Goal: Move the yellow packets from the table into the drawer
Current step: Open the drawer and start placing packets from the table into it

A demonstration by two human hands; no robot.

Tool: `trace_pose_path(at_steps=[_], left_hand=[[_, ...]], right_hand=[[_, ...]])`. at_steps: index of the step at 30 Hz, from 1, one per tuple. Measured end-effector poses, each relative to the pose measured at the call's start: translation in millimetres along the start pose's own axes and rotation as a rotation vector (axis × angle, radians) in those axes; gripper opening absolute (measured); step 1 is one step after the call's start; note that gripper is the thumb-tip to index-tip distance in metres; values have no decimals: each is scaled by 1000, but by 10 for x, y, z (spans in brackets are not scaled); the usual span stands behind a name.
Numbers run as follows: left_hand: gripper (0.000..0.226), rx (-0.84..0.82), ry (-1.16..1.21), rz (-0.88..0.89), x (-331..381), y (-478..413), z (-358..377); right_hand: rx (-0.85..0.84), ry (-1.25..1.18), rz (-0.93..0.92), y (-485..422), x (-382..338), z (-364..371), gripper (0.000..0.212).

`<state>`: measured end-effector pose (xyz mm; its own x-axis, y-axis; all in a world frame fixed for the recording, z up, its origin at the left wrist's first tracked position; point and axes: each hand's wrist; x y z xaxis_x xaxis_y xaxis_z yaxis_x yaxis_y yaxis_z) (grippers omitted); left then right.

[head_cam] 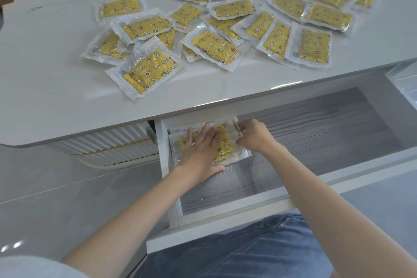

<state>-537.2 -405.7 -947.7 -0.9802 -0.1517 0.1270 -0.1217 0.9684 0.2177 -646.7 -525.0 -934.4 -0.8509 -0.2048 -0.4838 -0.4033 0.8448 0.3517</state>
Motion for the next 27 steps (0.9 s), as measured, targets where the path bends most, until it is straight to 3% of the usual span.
trace_pose_path(at_steps=[4, 7, 12, 16, 18, 23, 27], left_hand=[[96, -2, -2, 2, 5, -21, -10], [98, 15, 1, 16, -10, -33, -11], [113, 47, 31, 8, -94, 58, -57], [115, 2, -5, -8, -181, 141, -59], [112, -7, -19, -12, -194, 139, -70], [102, -6, -42, -13, -209, 67, -127], [109, -25, -63, 18, -227, 36, -174]], right_hand=[[-37, 24, -43, -14, 42, 14, 36], [-86, 76, -73, 19, 55, 8, 63], [50, 137, -118, 103, 38, -52, 72], [-119, 139, -205, 203, -18, -73, 90], [-197, 239, -237, 233, -32, -47, 92], [-119, 326, -259, 233, -49, -30, 91], [-93, 384, -267, 261, -108, -11, 89]])
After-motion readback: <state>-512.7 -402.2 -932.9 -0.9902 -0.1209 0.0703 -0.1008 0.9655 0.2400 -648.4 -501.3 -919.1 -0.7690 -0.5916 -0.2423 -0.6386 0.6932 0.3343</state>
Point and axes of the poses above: each hand's wrist, its own y-axis away from the middle knuckle, its own z-axis out of the palm, x = y × z, and after that the axes turned 9 degrees about x, right-handed
